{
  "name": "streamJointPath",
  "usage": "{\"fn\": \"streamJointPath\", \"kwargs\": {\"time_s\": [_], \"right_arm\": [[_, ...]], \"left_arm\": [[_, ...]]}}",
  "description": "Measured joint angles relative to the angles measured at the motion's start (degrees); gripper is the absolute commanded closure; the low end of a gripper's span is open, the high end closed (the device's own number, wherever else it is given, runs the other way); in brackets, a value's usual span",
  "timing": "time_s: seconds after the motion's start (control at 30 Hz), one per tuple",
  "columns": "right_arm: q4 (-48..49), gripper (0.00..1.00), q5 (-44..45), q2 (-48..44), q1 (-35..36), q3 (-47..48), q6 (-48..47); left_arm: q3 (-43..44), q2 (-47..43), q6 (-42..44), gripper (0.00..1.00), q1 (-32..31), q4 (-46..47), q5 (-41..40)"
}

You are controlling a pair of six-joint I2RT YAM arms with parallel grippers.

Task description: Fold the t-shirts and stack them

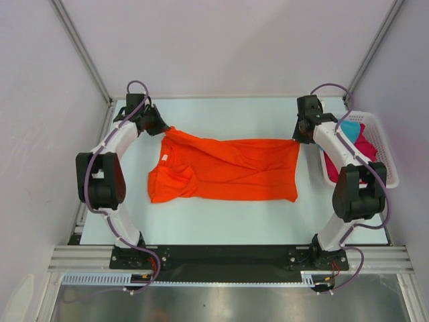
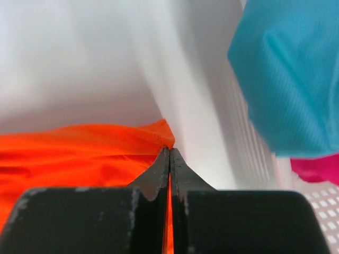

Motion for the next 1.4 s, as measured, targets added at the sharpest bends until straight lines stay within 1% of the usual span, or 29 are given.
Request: {"fn": "streamJointPath", "kwargs": {"time_s": [0.2, 0.33, 0.5, 0.67, 0.77, 0.8, 0.83, 0.9, 0.93, 1.0, 1.03, 1.07, 1.1, 1.13, 1.17, 1.23, 1.4], "right_arm": [[-0.04, 1.0, 0.07, -6.95, 2.99, -6.45, 0.87], [0.26, 1.0, 0.22, -10.86, 4.5, -11.78, 1.73], [0.26, 1.0, 0.48, -14.1, 5.73, -18.97, 3.17], [0.17, 1.0, 0.94, -15.85, 6.23, -22.99, 4.7], [0.15, 1.0, 1.11, -16.9, 6.23, -24.22, 5.31], [0.11, 0.94, 1.25, -17.07, 6.25, -24.39, 5.53], [0.13, 0.91, 1.44, -17.11, 6.25, -24.48, 5.68], [0.13, 0.89, 1.73, -17.11, 6.23, -24.63, 6.03], [0.09, 0.87, 1.84, -17.11, 6.23, -24.72, 6.08], [0.13, 0.84, 1.99, -17.11, 6.25, -24.96, 6.08], [0.11, 0.8, 2.03, -17.11, 6.25, -25.09, 6.12], [0.11, 0.75, 2.03, -17.11, 6.23, -25.22, 6.14], [0.07, 0.57, 2.05, -17.11, 6.23, -25.35, 6.12], [0.02, 0.5, 2.03, -17.11, 6.23, -25.4, 6.25], [0.04, 0.47, 2.03, -17.11, 6.23, -25.4, 6.62], [-0.04, 0.46, 2.1, -17.11, 6.23, -25.4, 6.38], [-0.35, 0.44, 2.16, -17.11, 6.23, -25.38, 6.34]], "left_arm": [[-7.82, -7.8, 0.22, 1.0, 0.07, 0.85, 0.22], [-16.15, -14.01, 0.46, 1.0, 0.11, 1.99, 0.37], [-25.33, -19.04, 0.42, 1.0, 0.11, 2.71, 0.04], [-29.38, -20.92, -0.61, 1.0, 0.28, 2.69, -0.79], [-29.99, -22.25, -1.68, 0.99, 0.33, 2.69, -1.09], [-29.99, -22.62, -2.03, 0.96, 0.33, 2.82, -1.2], [-29.99, -22.88, -2.23, 0.89, 0.35, 2.99, -1.22], [-29.99, -23.32, -2.89, 0.85, 0.35, 3.17, -1.44], [-29.99, -23.34, -3.1, 0.81, 0.35, 3.15, -1.53], [-29.99, -23.34, -3.21, 0.77, 0.37, 3.04, -1.64], [-29.99, -23.34, -3.21, 0.71, 0.37, 2.97, -1.68], [-29.99, -23.34, -3.21, 0.68, 0.37, 2.86, -1.86], [-29.99, -23.34, -3.21, 0.66, 0.37, 2.69, -2.08], [-29.99, -23.34, -3.3, 0.62, 0.37, 2.27, -2.27], [-29.99, -23.34, -3.23, 0.6, 0.37, 1.99, -2.4], [-29.99, -23.34, -3.26, 0.56, 0.39, 1.29, -3.08], [-29.0, -23.1, -3.28, 0.55, 0.48, -0.35, -4.17]]}}
